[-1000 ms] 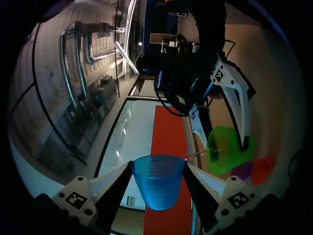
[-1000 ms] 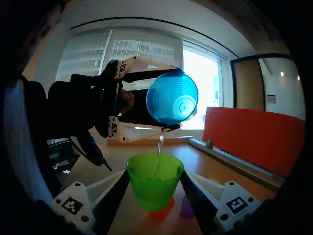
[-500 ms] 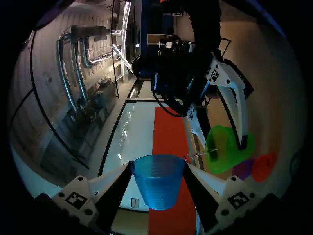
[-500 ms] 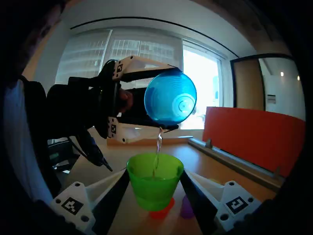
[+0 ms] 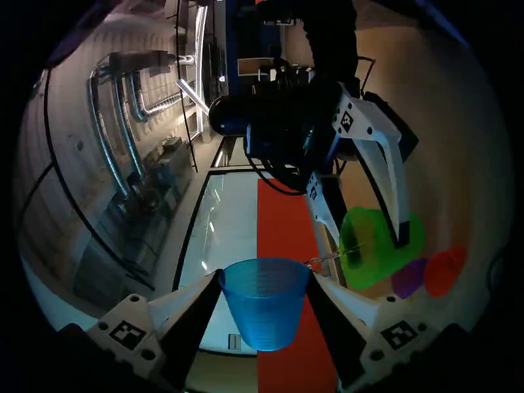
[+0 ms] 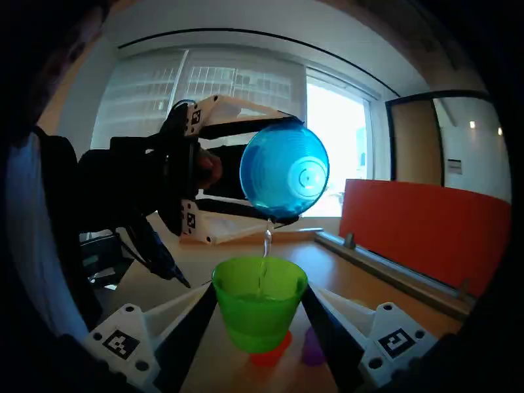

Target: Pour water

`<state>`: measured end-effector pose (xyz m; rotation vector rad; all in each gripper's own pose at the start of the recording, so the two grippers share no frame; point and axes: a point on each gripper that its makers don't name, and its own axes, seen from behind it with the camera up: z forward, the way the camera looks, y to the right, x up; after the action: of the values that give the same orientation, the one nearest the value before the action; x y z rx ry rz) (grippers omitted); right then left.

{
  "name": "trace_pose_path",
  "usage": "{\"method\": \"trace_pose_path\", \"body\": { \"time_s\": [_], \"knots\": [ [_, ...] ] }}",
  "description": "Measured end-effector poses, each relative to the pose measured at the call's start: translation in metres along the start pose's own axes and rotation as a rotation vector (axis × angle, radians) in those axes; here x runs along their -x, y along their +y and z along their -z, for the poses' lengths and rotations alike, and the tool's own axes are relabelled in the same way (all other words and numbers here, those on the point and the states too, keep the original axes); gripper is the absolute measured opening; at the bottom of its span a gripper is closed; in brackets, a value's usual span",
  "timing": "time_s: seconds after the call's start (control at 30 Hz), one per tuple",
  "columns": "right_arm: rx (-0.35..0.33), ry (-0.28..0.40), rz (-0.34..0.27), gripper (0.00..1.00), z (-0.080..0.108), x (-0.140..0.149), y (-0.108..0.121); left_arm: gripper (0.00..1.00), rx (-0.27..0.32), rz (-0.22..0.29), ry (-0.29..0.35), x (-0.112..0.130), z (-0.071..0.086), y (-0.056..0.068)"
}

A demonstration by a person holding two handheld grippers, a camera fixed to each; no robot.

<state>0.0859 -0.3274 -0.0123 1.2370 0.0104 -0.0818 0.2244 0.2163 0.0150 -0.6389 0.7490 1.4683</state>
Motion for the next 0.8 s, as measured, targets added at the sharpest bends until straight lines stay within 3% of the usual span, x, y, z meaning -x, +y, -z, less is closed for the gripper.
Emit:
{"method": "trace_pose_path", "body": {
  "time_s": [0.57, 0.7, 0.8],
  "knots": [
    [0.004, 0.002, -0.001, 0.91, 0.0006, 0.0011, 0.0014, 0.89, -0.003, -0.016, 0.0, -0.0025, -0.0016, 0.0019],
    [0.006, 0.002, -0.001, 0.91, 0.0009, 0.0013, 0.0013, 0.89, -0.009, 0.01, -0.003, -0.0011, -0.0005, 0.0014],
    [0.007, 0.002, -0.001, 0.91, 0.0014, 0.0013, 0.0011, 0.89, -0.013, 0.056, -0.01, 0.0017, 0.0005, 0.0016]
  ]
}}
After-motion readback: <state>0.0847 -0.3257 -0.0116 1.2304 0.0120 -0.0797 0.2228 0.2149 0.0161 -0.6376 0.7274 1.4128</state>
